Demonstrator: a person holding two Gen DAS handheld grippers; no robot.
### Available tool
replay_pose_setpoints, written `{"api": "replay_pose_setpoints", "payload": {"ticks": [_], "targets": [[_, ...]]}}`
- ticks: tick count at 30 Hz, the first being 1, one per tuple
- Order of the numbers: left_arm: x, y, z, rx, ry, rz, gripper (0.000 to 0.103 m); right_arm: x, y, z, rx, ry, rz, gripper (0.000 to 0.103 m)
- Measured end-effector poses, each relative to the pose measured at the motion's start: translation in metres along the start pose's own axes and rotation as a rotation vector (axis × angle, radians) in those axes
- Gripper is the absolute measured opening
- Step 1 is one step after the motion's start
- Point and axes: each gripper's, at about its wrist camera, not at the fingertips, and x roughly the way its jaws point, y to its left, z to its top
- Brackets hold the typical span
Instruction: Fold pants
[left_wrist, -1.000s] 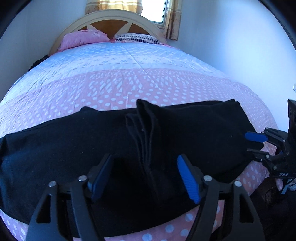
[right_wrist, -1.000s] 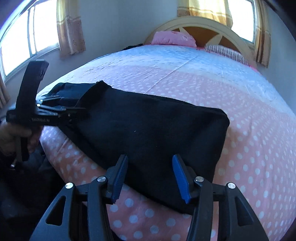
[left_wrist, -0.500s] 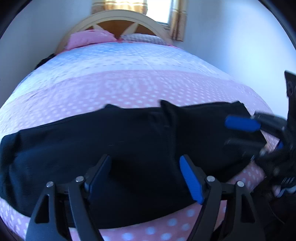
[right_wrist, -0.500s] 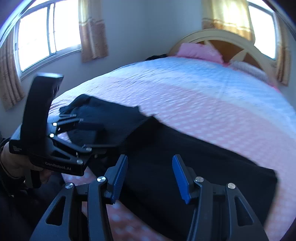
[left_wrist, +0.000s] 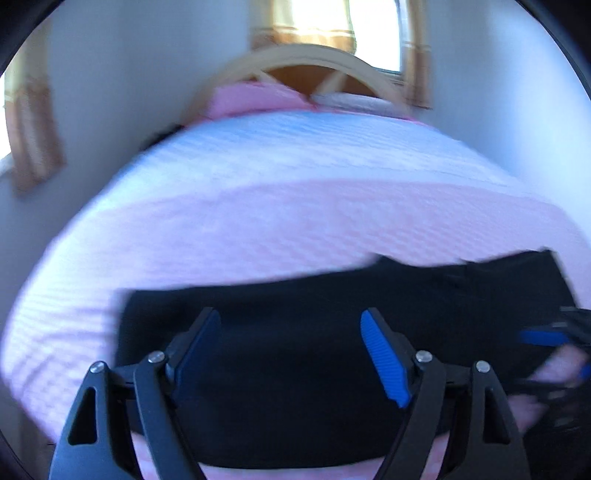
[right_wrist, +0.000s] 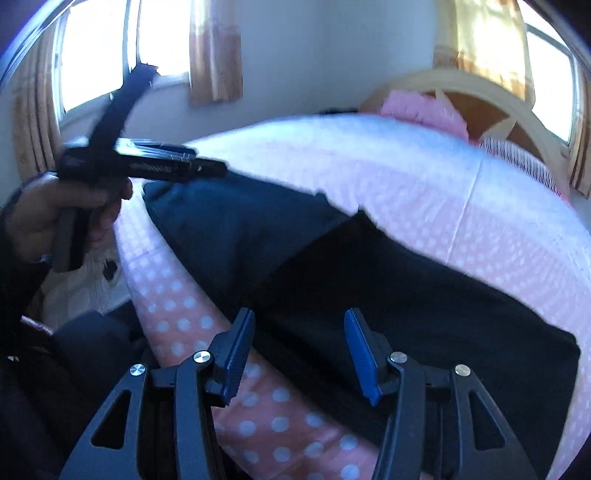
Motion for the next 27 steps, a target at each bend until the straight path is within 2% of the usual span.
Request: {"api": "replay_pose_setpoints", "payload": {"ticks": [1, 5, 7, 8, 10, 12, 16, 17, 22, 27], "targets": [[0.000, 0.018, 0.001, -0.023, -0.008, 0.063, 0.085, -0.006, -0.004, 0.000, 0.010, -0.022, 0.002, 0.053], [0.015, 0.083, -0.007, -0.178, 0.035, 0.131, 0.086, -0.026, -0.025, 0.006, 0.087, -0.088, -0.023, 0.053], [0.025, 0.107, -0.017, -0.250, 0.065, 0.113, 0.086, -0.033, -0.040, 0.006, 0.151, -0.114, -0.042, 0.053], [0.029, 0.114, -0.020, -0.273, 0.078, 0.108, 0.082, -0.038, -0.047, 0.005, 0.179, -0.121, -0.051, 0.053], [0.040, 0.129, -0.030, -0.356, 0.104, 0.025, 0.074, -0.043, -0.057, 0.002, 0.231, -0.124, -0.062, 0.054], [0.049, 0.133, -0.038, -0.405, 0.136, -0.025, 0.064, -0.046, -0.064, -0.001, 0.259, -0.122, -0.066, 0.054], [0.046, 0.125, -0.043, -0.388, 0.106, -0.027, 0.063, -0.047, -0.066, -0.004, 0.263, -0.115, -0.073, 0.054], [0.046, 0.123, -0.044, -0.393, 0.103, -0.043, 0.061, -0.046, -0.064, -0.003, 0.259, -0.115, -0.071, 0.054], [0.050, 0.112, -0.041, -0.374, 0.101, -0.009, 0.059, -0.046, -0.059, -0.005, 0.237, -0.112, -0.069, 0.054], [0.050, 0.115, -0.042, -0.363, 0.102, -0.011, 0.048, -0.044, -0.059, -0.006, 0.236, -0.103, -0.066, 0.054]]}}
